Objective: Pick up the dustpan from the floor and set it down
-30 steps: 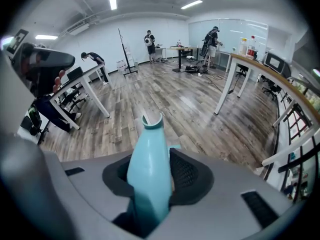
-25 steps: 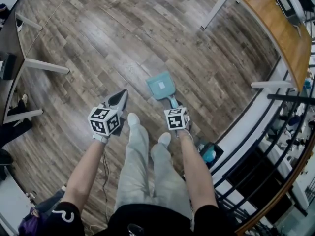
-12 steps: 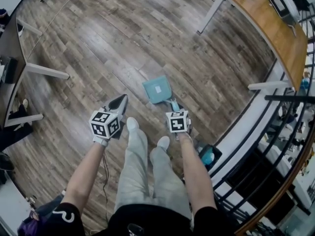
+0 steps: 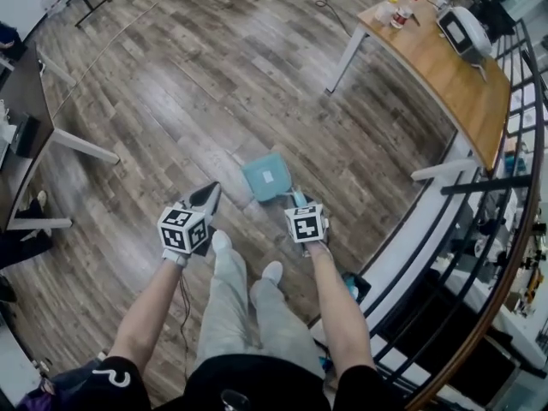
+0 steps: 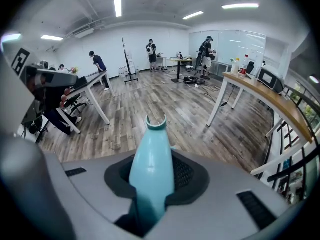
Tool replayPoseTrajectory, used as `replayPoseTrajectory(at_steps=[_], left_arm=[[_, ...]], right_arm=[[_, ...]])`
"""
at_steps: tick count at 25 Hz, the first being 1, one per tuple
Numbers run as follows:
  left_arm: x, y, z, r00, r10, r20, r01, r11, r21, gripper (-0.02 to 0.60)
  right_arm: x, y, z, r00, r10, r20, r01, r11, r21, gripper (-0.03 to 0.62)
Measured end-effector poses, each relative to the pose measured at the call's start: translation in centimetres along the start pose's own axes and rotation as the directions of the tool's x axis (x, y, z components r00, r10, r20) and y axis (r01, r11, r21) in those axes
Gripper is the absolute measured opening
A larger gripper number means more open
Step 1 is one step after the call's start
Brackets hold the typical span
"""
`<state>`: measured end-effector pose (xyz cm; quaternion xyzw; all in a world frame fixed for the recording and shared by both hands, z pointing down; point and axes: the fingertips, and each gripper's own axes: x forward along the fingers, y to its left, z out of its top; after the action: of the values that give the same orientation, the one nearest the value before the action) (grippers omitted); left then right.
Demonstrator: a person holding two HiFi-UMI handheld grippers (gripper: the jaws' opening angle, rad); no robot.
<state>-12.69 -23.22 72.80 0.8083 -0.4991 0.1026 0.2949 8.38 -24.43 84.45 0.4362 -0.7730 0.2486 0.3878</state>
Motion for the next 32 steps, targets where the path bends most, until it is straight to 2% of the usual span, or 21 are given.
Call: replayPoseTrajectory(at_steps=[6,18,26,32], left_arm=[[-2.0,-2.9,4.5,0.999,0.004,0.040,-0.006,0.999,0.043,-0.003],[-8.4,-9.3,10.5,0.993,0.011,0.117,-0.024,0.993,0.112,-0.003],[-11.6,-12.0,14.3,0.981,0.053,0.188,-0.075,0.991,0.112,-0.003],[-12.9,-13.5,17.1,0.969,0.061,0.239,-0.093,0.988,0.125,-0.003]], right_arm=[[-6.1,-2.4,5.4,0.998,-0.013,0.054,0.011,1.000,0.022,0.083],[-20.2,-3.9,12.5,0.983,-0.031,0.182,0.031,1.000,0.004,0.084],[-29.3,-5.0,16.0,0.952,-0.048,0.302,0.057,0.998,-0.020,0.084],[-33.4,-5.3,18.2,0.924,-0.039,0.380,0.051,0.998,-0.022,0.084]])
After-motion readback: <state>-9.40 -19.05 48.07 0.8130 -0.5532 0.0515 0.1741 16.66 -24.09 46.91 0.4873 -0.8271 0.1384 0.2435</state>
